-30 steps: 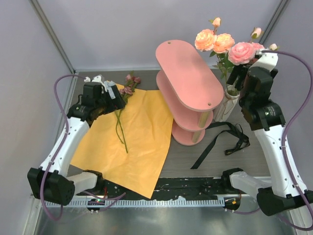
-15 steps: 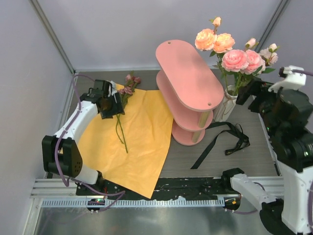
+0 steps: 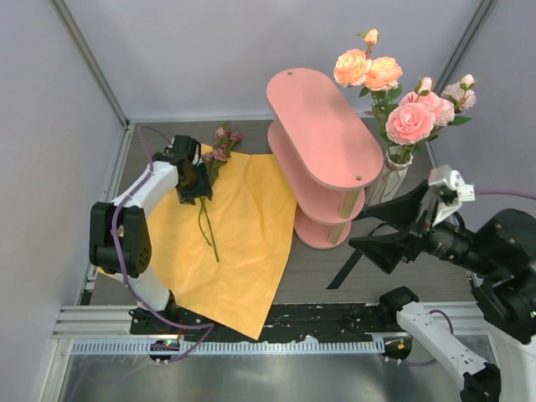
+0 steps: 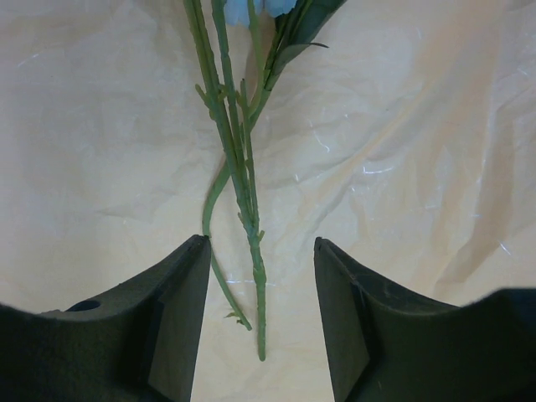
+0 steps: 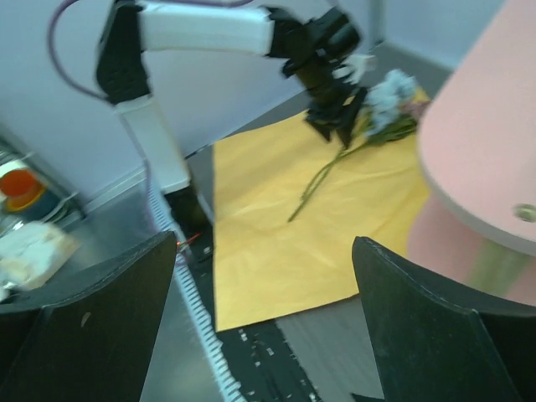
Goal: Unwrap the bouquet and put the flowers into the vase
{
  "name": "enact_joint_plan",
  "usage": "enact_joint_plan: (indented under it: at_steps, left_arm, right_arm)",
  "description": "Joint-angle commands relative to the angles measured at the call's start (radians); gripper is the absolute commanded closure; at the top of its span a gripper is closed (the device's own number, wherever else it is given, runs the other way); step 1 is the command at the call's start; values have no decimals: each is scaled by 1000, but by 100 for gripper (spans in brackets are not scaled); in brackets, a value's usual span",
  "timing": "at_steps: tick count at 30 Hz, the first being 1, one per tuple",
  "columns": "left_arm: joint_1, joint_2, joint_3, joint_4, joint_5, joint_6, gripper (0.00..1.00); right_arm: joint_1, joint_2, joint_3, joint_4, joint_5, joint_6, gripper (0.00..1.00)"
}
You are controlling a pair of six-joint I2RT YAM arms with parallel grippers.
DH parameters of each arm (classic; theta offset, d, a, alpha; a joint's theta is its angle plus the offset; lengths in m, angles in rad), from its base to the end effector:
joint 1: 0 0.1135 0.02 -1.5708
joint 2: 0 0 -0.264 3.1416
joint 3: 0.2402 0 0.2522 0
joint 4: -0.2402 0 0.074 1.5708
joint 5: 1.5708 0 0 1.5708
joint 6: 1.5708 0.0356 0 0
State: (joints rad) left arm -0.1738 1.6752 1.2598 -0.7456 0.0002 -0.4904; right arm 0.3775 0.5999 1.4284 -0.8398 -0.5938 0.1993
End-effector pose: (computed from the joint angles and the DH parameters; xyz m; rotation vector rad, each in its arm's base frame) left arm 0.3344 -0.0587 0.2316 -0.4332 2.7139 -0.1865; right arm 0.0177 0.0285 0.4824 -0.6189 1.5369 0.9111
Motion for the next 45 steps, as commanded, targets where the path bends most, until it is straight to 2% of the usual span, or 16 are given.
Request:
enact_joint_plan:
  at_steps: [1, 8, 12, 15, 16, 18, 19, 21, 23, 26, 33, 36, 39, 40, 41, 45]
  left_arm:
    - [3, 50, 49, 20, -61, -20, 45]
    - [3, 147, 72, 66, -86, -51, 51]
    - [2, 187, 79, 83, -82, -65, 61]
    - [-3, 178, 56, 110, -86, -74, 68]
    - [-7, 175, 52, 115, -92, -76, 71]
    - [-12, 163, 44, 121, -106, -74, 73]
    - [-13, 161, 44, 121, -111, -73, 78]
    - [-15, 149, 39, 120, -114, -68, 84]
    - [-15, 135, 35, 117, -124, -65, 97]
    - [-15, 81, 18, 115, -132, -57, 100]
    - [-15, -205, -52, 107, -98, -7, 100]
    - [-13, -388, -94, 135, -7, 29, 100]
    - [-12, -566, -138, 202, 165, 68, 100]
    - [-13, -609, -155, 266, 211, 72, 100]
    - [-12, -699, -187, 306, 319, 75, 100]
    - [-13, -860, -253, 497, 536, 58, 100]
  right_arm:
    - [35, 73, -65, 247, -327, 155, 9]
    - [64, 253, -17, 347, -368, 196, 12]
    - [135, 346, 32, 360, -330, 166, 14]
    - [250, 415, 79, 321, -235, 106, 14]
    - [327, 452, 87, 303, -153, 89, 14]
    - [404, 483, 101, 292, -54, 43, 15]
    - [481, 498, 102, 289, 33, 29, 15]
    - [540, 544, 116, 285, 127, 6, 16]
    - [576, 584, 122, 288, 208, 6, 16]
    - [580, 612, 132, 300, 274, 35, 16]
    - [580, 678, 230, 259, 431, 114, 16]
    - [580, 727, 283, 232, 404, 137, 15]
    - [580, 784, 337, 214, 358, 144, 16]
    - [580, 817, 351, 206, 315, 143, 16]
    - [580, 833, 378, 202, 292, 141, 16]
    - [580, 876, 402, 238, 215, 155, 16]
